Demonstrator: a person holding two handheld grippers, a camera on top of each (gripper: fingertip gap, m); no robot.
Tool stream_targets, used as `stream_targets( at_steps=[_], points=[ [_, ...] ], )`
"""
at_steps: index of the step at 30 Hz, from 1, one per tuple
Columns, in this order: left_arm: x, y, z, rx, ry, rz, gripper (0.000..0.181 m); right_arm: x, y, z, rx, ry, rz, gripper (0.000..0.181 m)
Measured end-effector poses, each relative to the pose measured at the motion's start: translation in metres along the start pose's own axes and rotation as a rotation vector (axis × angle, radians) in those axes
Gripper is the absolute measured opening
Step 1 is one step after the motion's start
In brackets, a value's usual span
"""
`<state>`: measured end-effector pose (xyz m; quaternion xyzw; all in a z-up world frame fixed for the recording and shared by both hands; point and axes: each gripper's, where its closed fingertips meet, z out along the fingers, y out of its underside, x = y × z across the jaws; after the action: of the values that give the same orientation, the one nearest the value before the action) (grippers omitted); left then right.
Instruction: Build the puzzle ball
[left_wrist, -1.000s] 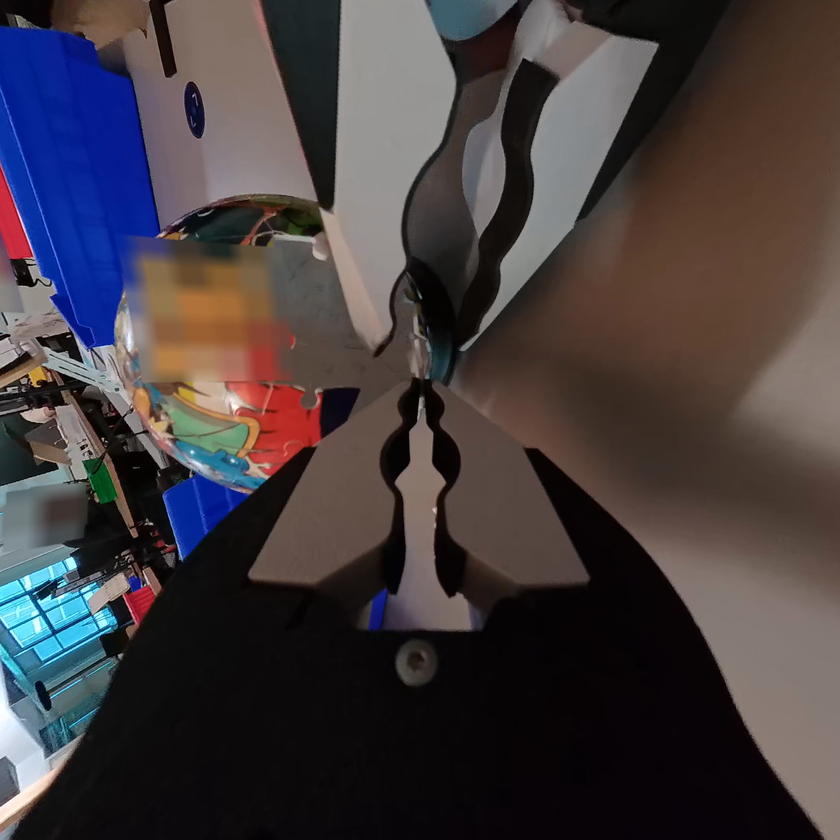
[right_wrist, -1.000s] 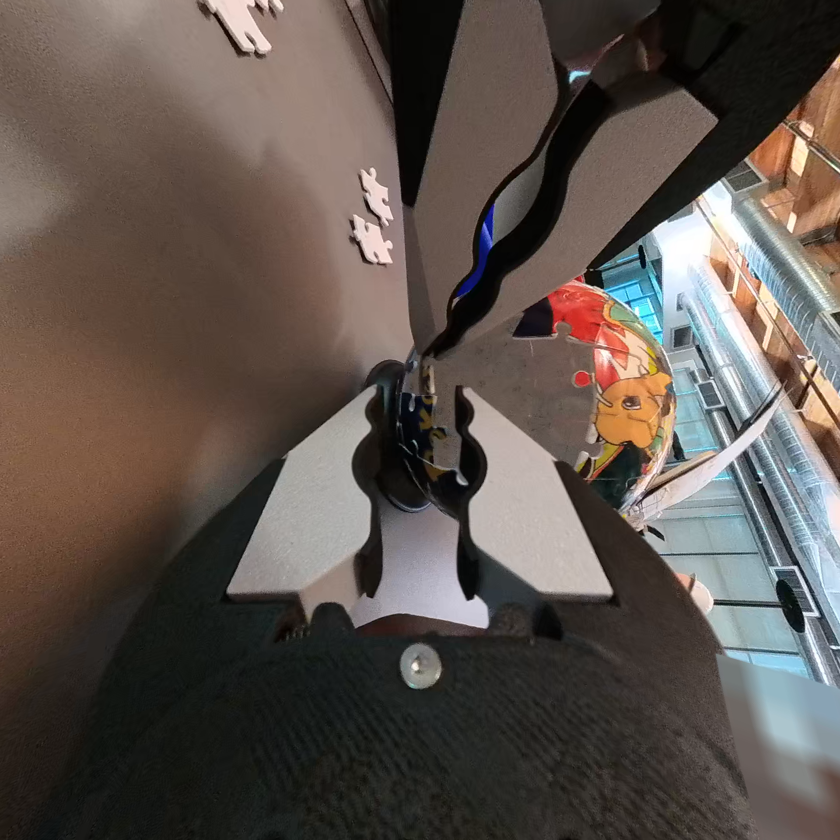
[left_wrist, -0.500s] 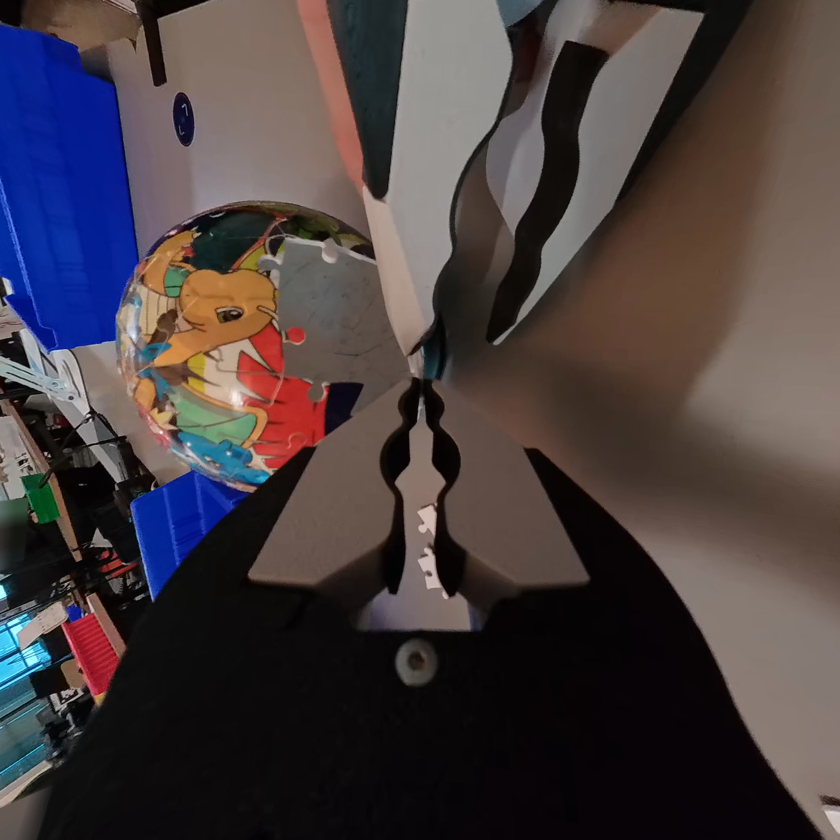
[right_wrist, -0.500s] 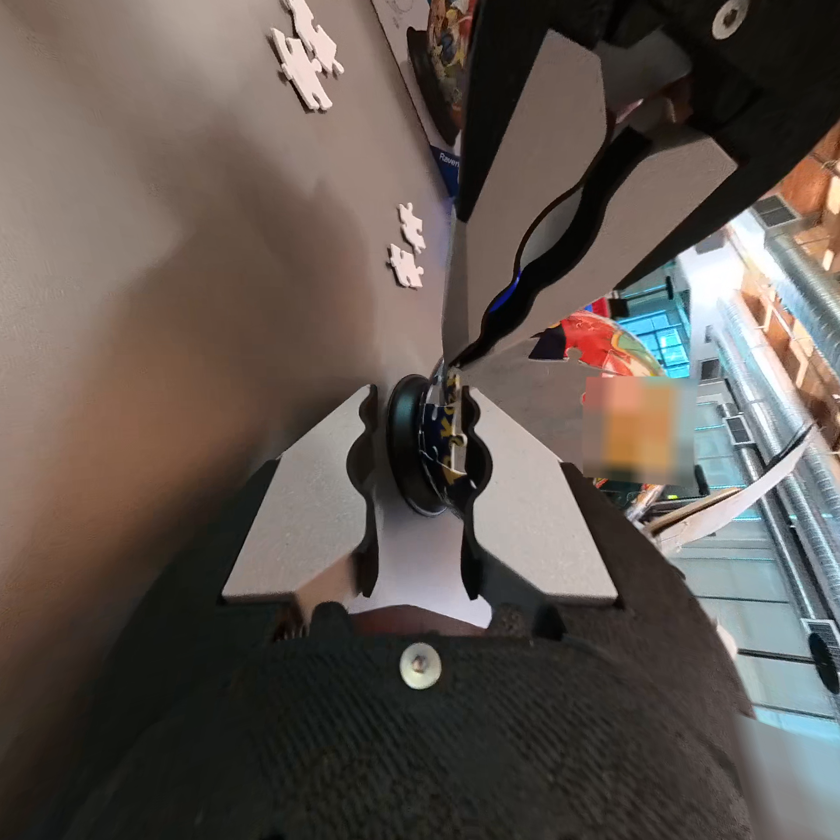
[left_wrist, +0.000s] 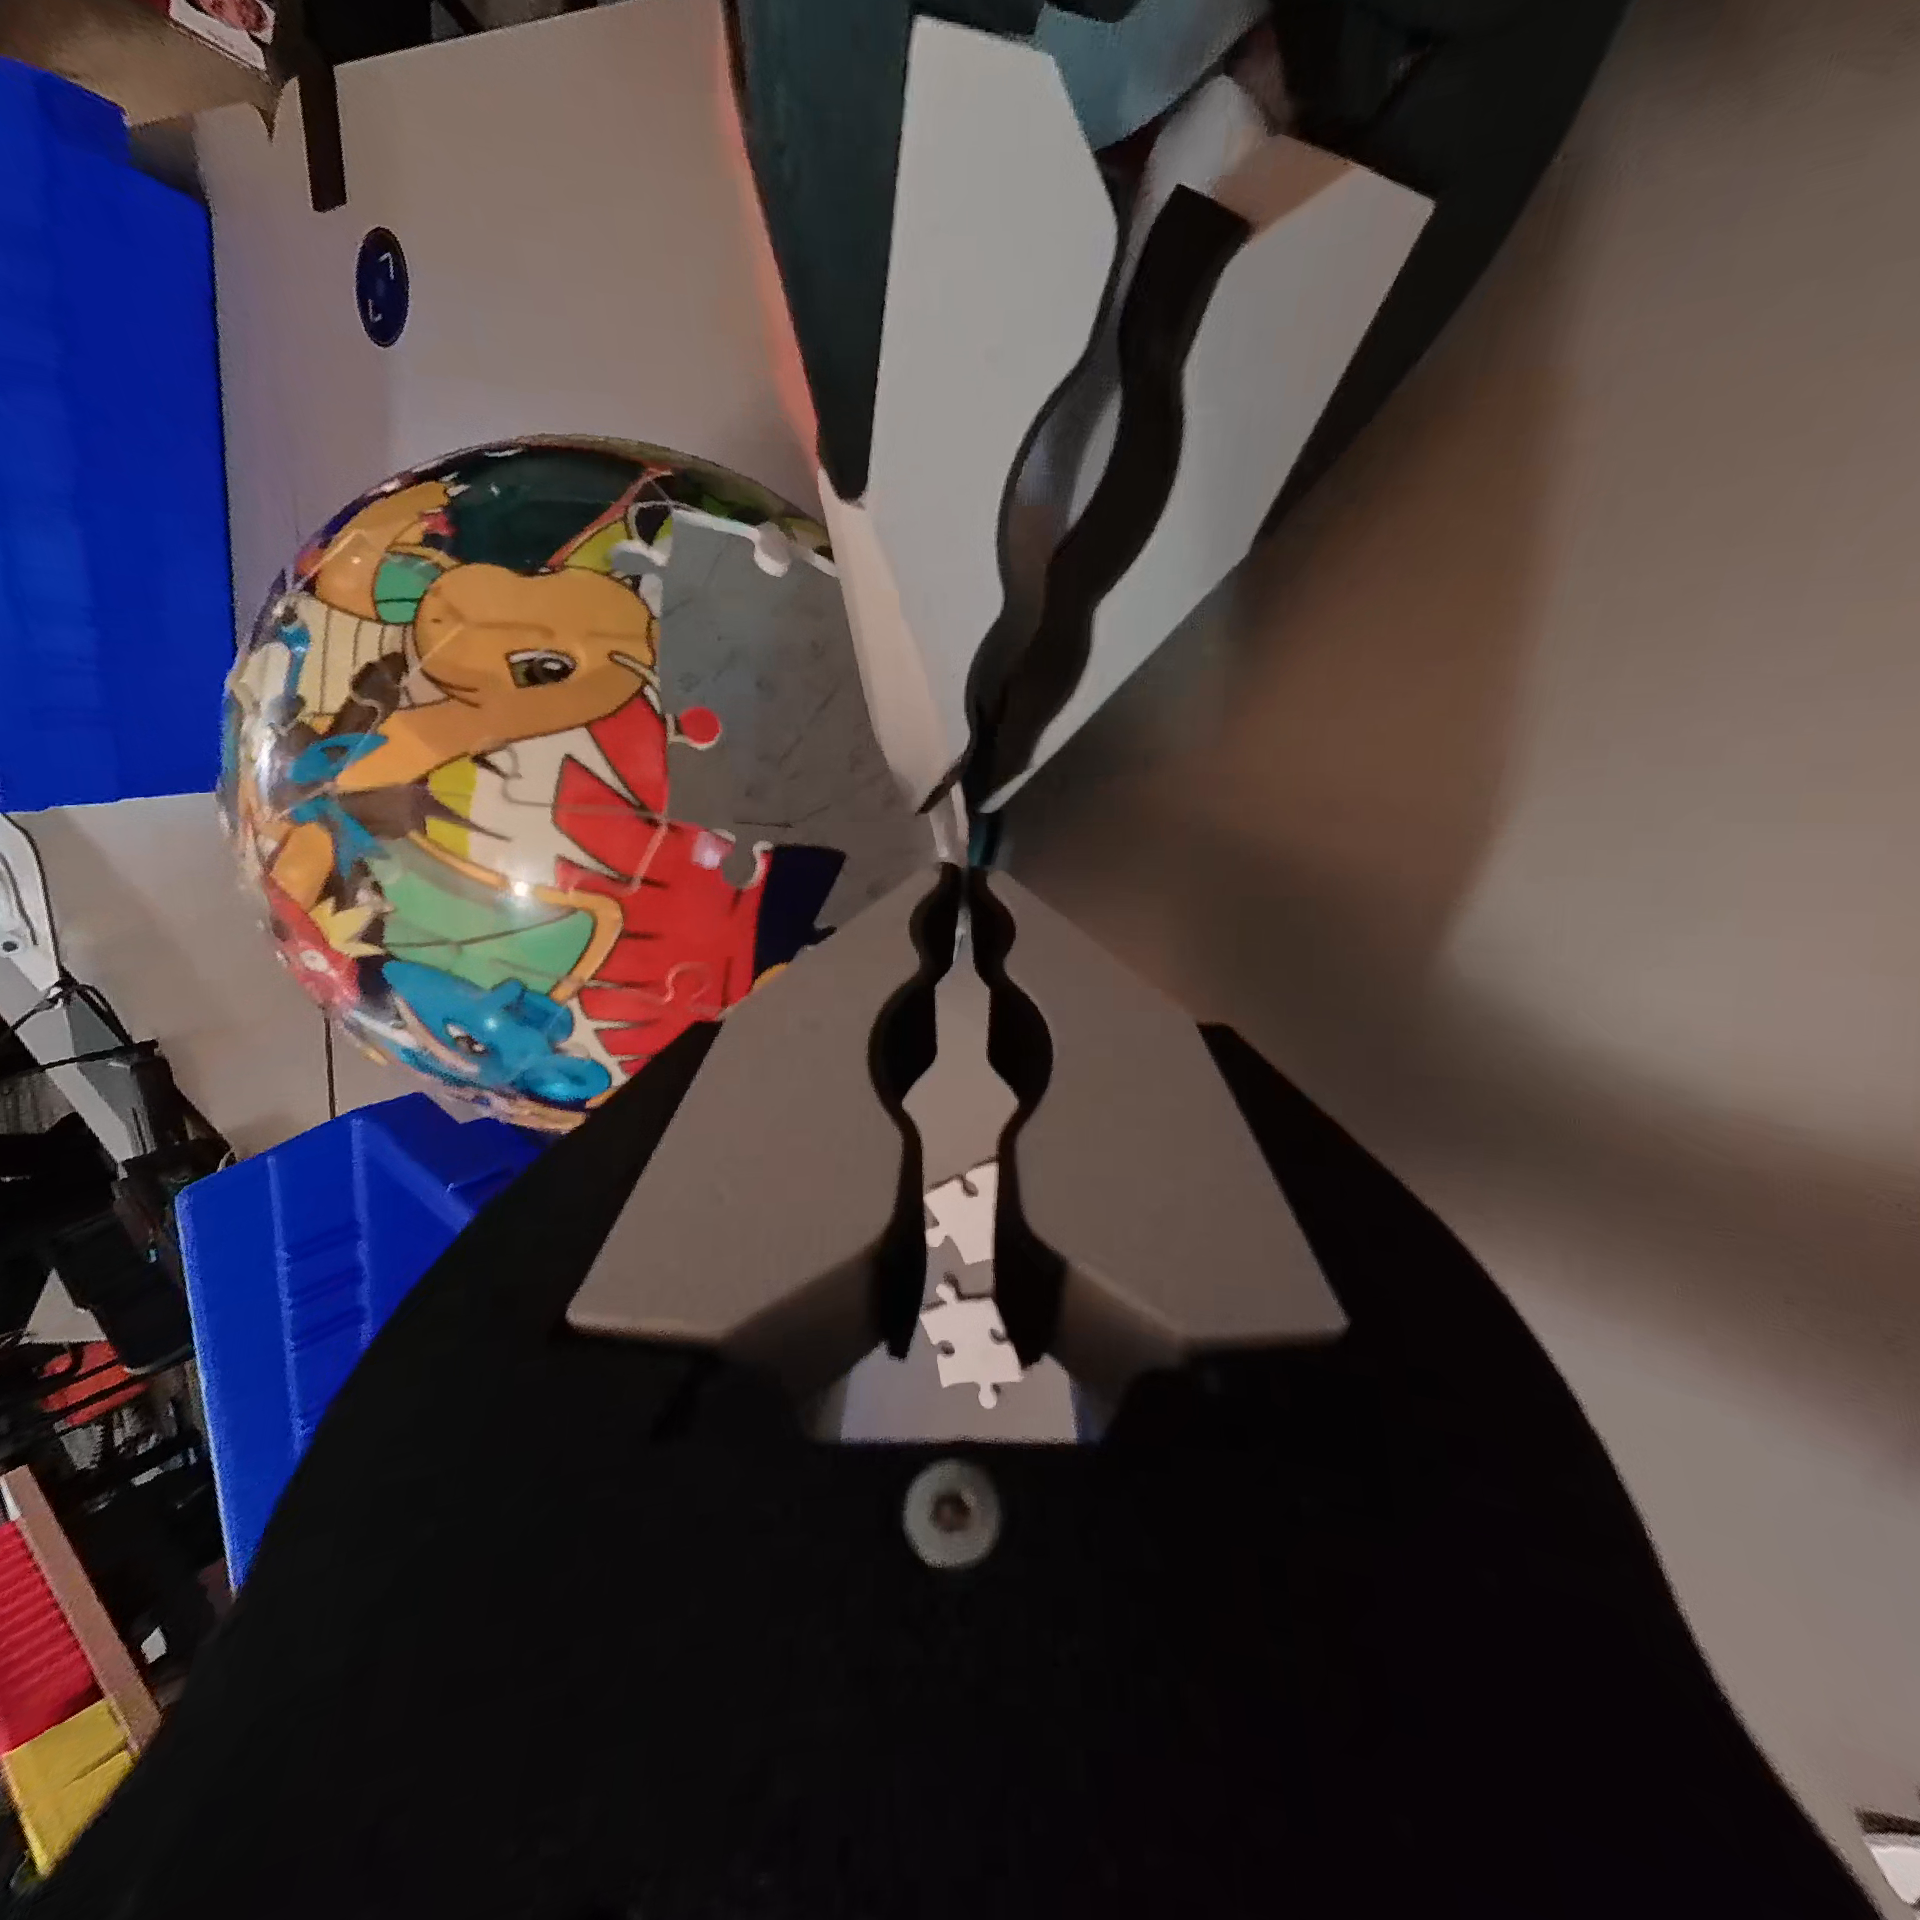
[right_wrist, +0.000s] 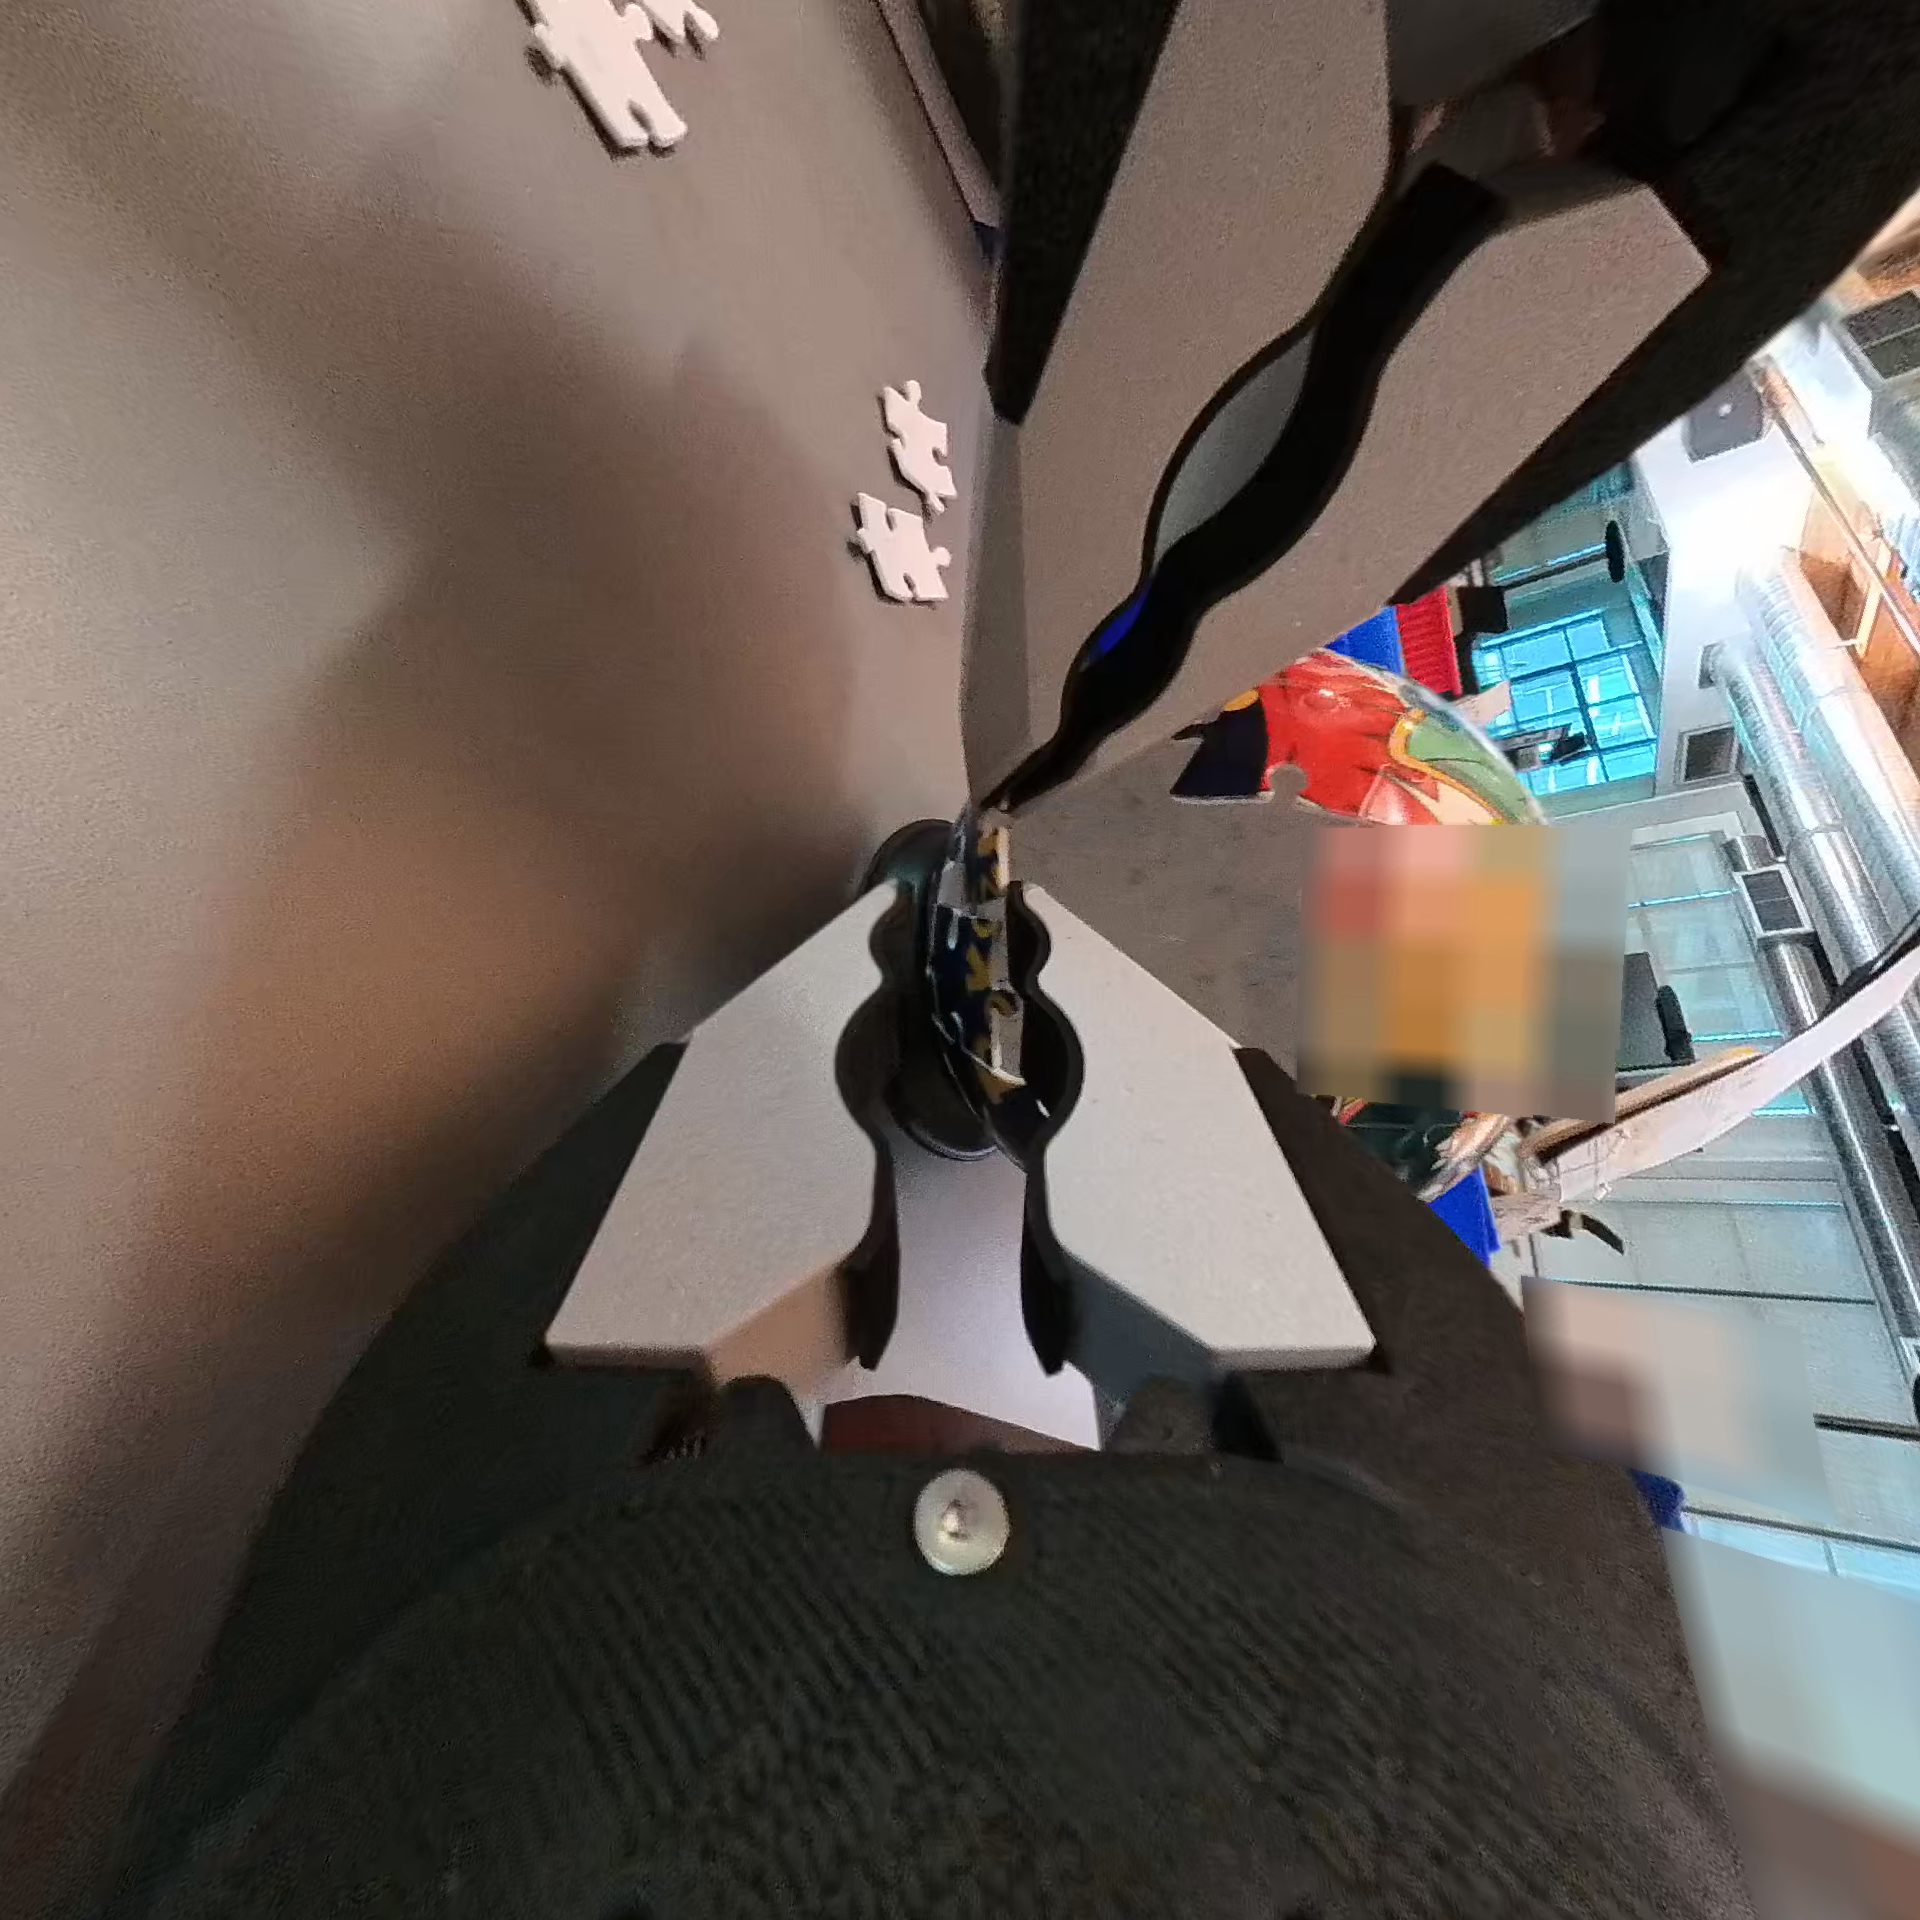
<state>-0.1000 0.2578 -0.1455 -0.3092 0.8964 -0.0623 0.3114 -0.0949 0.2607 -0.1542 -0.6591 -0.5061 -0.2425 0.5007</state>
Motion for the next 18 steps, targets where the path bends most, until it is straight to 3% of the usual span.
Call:
stream_targets(
  at_steps=[4,18],
  points=[
    [-0.001,0.001,0.000,-0.014,-0.017,0.013,0.000,0.005,0.000,0.001,-0.001,0.000,0.033,0.003],
    [-0.005,0.012,0.007,-0.113,-0.068,0.042,0.000,0.005,-0.002,0.004,0.002,-0.050,0.155,0.000]
  ],
)
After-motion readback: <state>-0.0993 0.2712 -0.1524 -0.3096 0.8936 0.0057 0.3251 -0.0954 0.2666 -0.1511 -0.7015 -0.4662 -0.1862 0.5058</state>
